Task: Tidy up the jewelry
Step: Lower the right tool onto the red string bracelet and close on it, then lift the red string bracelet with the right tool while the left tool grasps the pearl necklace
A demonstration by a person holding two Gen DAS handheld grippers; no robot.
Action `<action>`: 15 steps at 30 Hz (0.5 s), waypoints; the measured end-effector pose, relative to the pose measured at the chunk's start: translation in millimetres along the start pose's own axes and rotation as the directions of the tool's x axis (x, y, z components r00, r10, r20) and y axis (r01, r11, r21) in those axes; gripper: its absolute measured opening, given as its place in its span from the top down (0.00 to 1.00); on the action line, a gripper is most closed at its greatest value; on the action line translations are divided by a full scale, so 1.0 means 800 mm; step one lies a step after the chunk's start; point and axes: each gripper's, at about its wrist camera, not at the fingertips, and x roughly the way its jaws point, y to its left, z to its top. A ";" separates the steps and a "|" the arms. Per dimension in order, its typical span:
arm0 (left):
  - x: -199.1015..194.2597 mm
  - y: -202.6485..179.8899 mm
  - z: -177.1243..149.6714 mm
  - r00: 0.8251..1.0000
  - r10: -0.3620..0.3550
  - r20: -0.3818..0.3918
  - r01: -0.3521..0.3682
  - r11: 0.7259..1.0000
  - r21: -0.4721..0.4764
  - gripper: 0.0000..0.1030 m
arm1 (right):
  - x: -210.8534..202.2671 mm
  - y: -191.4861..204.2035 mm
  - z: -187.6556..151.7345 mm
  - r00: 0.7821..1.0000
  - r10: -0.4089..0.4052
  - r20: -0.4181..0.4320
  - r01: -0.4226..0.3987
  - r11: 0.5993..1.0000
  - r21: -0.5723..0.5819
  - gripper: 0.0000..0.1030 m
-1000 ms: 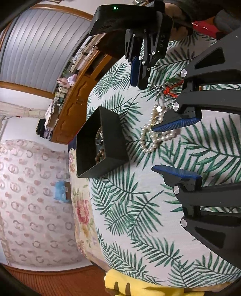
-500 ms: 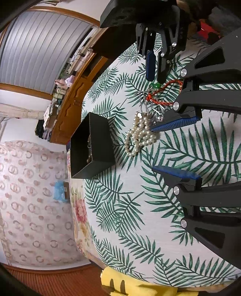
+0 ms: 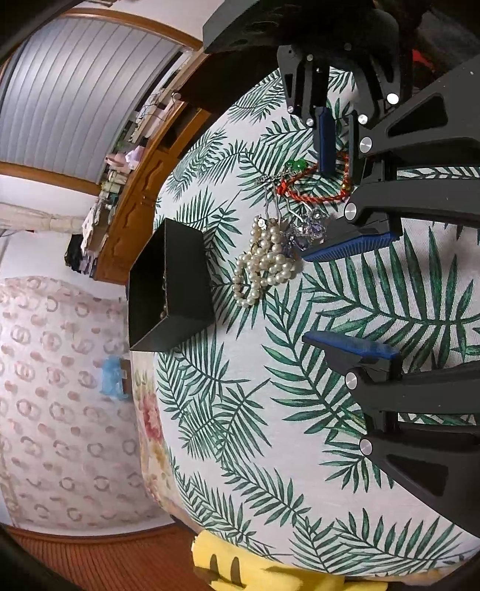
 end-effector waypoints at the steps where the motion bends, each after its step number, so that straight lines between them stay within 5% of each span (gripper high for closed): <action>1: 0.000 0.000 0.000 1.000 0.000 0.000 0.000 1.000 -0.001 0.65 | 0.000 0.001 0.000 1.000 -0.009 0.001 0.009 1.000 -0.009 0.76; 5: 0.000 0.000 0.000 1.000 0.000 0.000 0.000 1.000 -0.001 0.64 | 0.001 0.003 0.000 1.000 -0.027 -0.003 0.027 0.999 -0.032 0.92; 15: 0.004 0.000 -0.002 1.000 0.003 -0.002 -0.003 1.000 -0.004 0.64 | -0.044 -0.004 0.018 0.994 -0.021 0.108 0.022 1.000 -0.010 0.92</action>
